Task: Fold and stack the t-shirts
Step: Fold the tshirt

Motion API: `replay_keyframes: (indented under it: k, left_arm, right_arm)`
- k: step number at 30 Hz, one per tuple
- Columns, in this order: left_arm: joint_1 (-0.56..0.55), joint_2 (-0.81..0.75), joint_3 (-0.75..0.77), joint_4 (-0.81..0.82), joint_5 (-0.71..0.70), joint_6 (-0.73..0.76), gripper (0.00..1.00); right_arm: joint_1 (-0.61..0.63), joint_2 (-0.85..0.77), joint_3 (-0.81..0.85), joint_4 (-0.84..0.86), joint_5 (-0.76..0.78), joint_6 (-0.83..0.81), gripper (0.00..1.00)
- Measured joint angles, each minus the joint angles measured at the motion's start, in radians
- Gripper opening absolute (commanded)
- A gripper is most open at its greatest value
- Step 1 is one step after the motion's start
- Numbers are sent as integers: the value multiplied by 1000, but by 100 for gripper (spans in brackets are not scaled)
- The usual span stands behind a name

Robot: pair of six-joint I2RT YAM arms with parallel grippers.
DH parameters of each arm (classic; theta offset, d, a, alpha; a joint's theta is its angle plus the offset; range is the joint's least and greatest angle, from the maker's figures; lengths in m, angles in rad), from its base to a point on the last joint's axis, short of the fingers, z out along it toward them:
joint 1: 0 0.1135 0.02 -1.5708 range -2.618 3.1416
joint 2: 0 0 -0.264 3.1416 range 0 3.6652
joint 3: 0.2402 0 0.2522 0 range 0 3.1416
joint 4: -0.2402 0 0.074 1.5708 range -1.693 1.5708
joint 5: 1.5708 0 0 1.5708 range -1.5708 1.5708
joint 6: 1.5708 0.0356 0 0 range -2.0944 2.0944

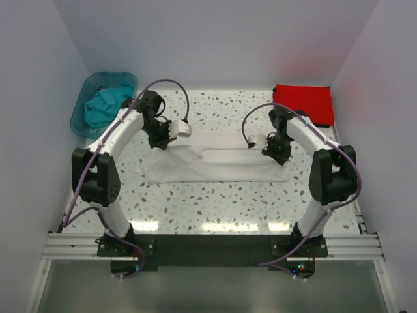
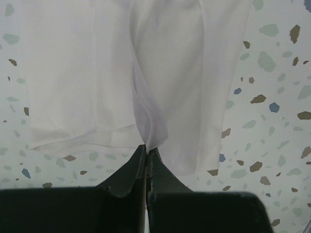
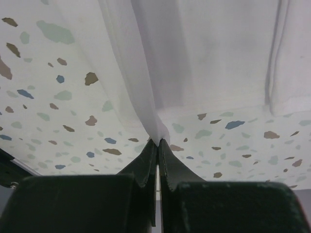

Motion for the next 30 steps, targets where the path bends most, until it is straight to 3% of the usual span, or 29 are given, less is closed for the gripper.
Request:
replay_keyframes:
  k: [12, 21, 30]
  left_arm:
    - [40, 179, 165, 18, 5, 11, 0]
    - [40, 234, 175, 50, 2, 10, 0]
    - [40, 256, 175, 92, -6, 6, 0]
  right_arm:
    - [-37, 175, 130, -1, 7, -36, 0]
    - [-45, 270, 236, -3, 21, -36, 0]
    - [-45, 289, 222, 1, 35, -37, 0]
